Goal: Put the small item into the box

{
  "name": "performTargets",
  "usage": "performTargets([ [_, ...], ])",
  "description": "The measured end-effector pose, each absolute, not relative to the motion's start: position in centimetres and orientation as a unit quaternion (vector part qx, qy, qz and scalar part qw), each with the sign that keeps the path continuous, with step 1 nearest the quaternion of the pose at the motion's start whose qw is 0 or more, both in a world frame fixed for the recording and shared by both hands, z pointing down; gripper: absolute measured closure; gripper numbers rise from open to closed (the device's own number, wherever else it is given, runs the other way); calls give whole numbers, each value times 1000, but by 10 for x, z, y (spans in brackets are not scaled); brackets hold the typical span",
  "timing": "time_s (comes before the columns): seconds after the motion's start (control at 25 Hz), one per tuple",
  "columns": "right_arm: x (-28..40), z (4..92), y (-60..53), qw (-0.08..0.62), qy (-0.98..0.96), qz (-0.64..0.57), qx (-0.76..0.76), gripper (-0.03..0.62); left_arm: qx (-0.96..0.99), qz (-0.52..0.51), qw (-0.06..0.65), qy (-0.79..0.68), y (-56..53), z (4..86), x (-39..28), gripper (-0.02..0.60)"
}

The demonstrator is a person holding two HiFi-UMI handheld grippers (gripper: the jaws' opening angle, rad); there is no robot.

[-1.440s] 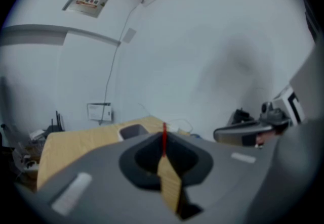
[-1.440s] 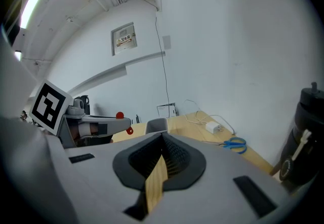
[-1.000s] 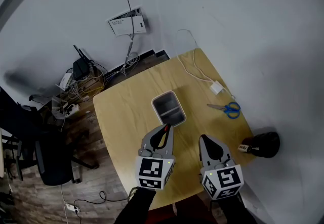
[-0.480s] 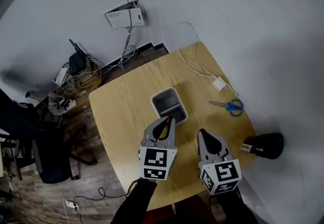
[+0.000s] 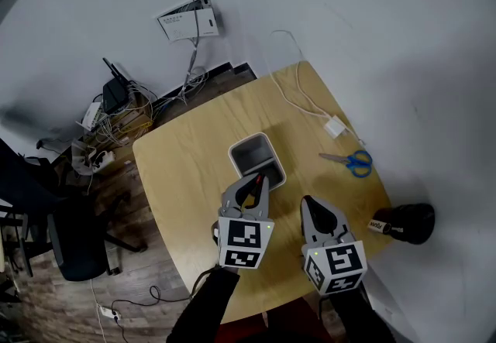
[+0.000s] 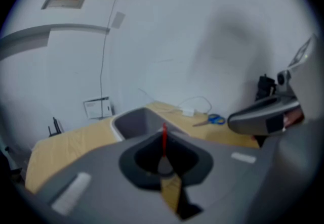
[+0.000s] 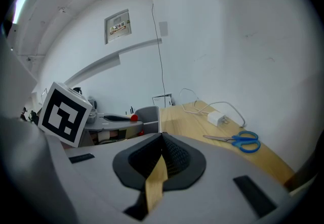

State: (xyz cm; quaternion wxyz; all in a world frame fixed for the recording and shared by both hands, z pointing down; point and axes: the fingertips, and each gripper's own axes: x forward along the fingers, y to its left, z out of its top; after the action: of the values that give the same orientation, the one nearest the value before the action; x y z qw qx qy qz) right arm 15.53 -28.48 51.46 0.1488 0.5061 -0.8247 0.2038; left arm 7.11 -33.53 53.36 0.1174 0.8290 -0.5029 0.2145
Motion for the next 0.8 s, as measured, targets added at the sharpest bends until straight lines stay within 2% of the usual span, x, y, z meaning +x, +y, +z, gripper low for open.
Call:
performTargets([
  [0.8, 162, 513, -288, 149, -821, 202, 512, 586, 830, 245, 95, -491, -335, 537, 81, 514],
])
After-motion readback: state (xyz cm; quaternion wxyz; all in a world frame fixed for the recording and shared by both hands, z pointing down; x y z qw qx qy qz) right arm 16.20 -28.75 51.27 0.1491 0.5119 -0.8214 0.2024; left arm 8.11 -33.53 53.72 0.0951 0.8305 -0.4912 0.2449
